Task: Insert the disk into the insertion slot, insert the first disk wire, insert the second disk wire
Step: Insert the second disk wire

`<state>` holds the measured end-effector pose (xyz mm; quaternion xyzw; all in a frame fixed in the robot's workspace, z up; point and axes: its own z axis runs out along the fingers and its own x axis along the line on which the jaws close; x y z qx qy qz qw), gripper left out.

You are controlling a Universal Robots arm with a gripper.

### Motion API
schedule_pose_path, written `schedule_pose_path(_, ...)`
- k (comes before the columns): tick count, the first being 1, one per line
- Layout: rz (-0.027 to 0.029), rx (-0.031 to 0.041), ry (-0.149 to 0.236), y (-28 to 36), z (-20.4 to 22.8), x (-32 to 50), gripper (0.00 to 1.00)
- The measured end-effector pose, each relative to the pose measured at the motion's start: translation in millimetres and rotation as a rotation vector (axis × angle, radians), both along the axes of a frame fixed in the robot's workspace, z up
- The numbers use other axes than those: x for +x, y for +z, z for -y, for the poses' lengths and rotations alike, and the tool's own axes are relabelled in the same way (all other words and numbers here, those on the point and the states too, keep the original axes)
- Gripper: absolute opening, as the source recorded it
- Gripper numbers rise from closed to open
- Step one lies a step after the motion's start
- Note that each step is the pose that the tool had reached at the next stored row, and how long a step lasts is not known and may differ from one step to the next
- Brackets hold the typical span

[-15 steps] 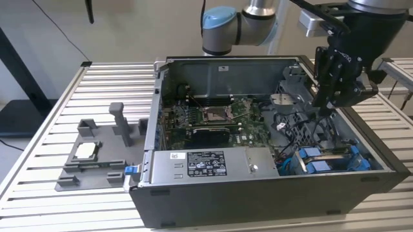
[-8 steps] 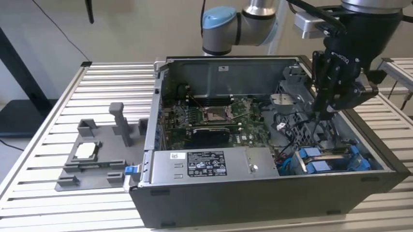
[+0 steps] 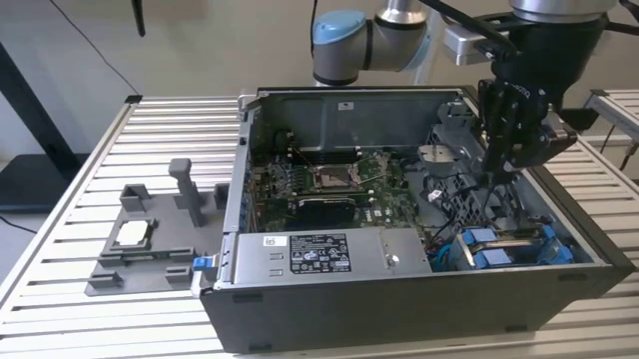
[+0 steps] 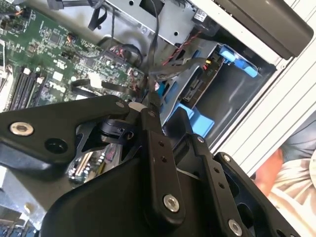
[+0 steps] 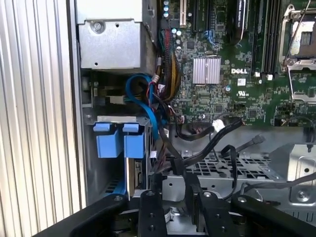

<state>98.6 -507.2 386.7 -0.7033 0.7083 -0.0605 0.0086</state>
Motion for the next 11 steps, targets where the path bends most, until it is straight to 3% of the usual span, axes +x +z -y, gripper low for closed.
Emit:
schedule_pose_path(6,0.0222,-0.0225,0.004,-1.5,-7.6,-8.2,0.33)
schedule_pose_path(11,0.0413,-0.0421,0.011,-3.6,-10.8,-13.9,0.33)
